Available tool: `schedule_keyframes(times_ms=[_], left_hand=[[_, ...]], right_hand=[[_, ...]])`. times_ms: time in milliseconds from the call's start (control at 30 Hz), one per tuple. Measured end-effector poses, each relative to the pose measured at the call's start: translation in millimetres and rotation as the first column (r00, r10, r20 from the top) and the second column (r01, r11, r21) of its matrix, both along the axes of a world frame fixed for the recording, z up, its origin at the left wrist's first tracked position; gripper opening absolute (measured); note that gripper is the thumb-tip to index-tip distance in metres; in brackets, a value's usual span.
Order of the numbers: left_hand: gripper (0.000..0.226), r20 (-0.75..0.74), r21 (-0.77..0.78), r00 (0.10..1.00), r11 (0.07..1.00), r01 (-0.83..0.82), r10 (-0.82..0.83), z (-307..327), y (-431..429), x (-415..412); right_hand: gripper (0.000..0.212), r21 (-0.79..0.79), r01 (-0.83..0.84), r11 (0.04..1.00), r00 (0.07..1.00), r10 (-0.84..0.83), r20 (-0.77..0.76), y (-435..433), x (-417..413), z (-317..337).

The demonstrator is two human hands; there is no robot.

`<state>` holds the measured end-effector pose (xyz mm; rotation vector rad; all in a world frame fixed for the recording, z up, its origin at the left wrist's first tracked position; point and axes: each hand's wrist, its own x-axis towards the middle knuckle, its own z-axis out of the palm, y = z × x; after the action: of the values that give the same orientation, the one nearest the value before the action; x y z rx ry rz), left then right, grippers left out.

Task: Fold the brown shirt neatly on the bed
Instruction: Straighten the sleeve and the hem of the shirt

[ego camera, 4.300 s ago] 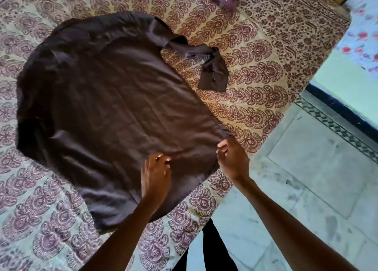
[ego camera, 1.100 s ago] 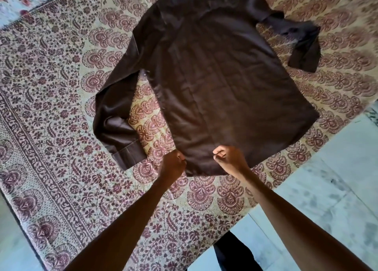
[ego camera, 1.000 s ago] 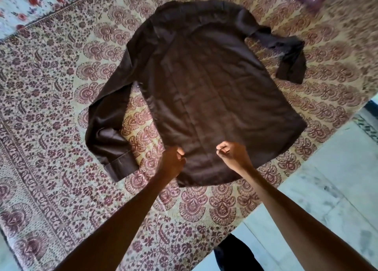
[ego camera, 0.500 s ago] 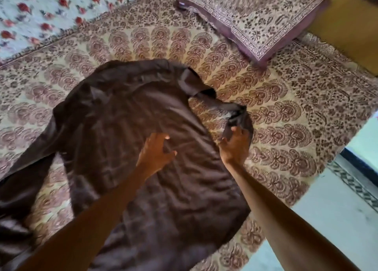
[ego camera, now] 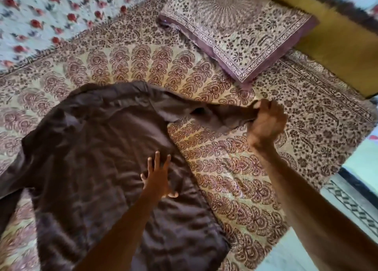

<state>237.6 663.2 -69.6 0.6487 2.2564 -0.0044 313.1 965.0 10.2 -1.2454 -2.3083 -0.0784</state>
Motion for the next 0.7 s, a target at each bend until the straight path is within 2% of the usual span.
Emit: schedule_keyframes(times_ms=[33,67,133,167,200,267,300,367,433,500,533,567,633,700], left_hand=[[0.143,0.003,-0.011,1.0,1.0,0.01,-0.01,3,0,-2],[0.142,0.002,-0.027,1.0,0.999,0.026,-0.026,4,-1,-3],[0.134,-0.002,-0.051,0.999,0.997,0.052,-0.053,4,-1,-8],[0.124,-0.026,-0.051,0.998,0.997,0.054,-0.055,4,4,-10],[0.106,-0.066,-0.047,0.997,0.998,0.032,-0.035,7,11,-12],[0.063,-0.163,0.024,0.979,0.992,-0.122,0.124,12,29,-22],[0.046,-0.216,0.103,0.951,0.973,-0.204,0.222,13,38,-28],[0.028,-0.34,0.321,0.882,0.922,-0.217,0.326,12,62,-47],[0.025,-0.457,0.443,0.82,0.888,-0.126,0.344,8,90,-68],[0.024,-0.543,0.468,0.78,0.883,-0.027,0.312,6,119,-87],[0.024,-0.552,0.463,0.784,0.886,0.006,0.283,6,135,-95],[0.025,-0.549,0.455,0.799,0.889,0.039,0.246,4,150,-103],[0.025,-0.514,0.424,0.839,0.903,0.07,0.176,1,176,-115],[0.027,-0.473,0.394,0.871,0.916,0.071,0.136,-3,197,-124]], right_hand=[[0.027,0.019,-0.026,0.999,0.994,0.024,0.102,5,6,8],[0.038,0.006,-0.077,0.997,0.961,0.072,0.267,7,14,10],[0.05,-0.128,-0.156,0.979,0.805,0.201,0.558,1,33,4],[0.048,-0.233,-0.152,0.961,0.732,0.268,0.626,-1,40,-7],[0.04,-0.328,-0.107,0.939,0.708,0.304,0.638,-1,43,-16],[0.028,-0.439,-0.059,0.897,0.775,0.318,0.546,6,38,-30],[0.028,-0.44,-0.092,0.893,0.828,0.314,0.465,10,31,-34],[0.035,-0.417,-0.157,0.895,0.88,0.318,0.353,23,8,-43],[0.051,-0.555,-0.153,0.818,0.871,0.377,0.315,36,-16,-50],[0.072,-0.66,-0.167,0.732,0.845,0.452,0.287,39,-29,-55],[0.075,-0.659,-0.195,0.727,0.828,0.482,0.287,37,-29,-58],[0.071,-0.642,-0.221,0.734,0.806,0.508,0.303,35,-28,-58],[0.048,-0.627,-0.276,0.728,0.777,0.554,0.301,41,-25,-59],[0.026,-0.705,-0.249,0.664,0.832,0.52,0.196,62,-29,-55]])
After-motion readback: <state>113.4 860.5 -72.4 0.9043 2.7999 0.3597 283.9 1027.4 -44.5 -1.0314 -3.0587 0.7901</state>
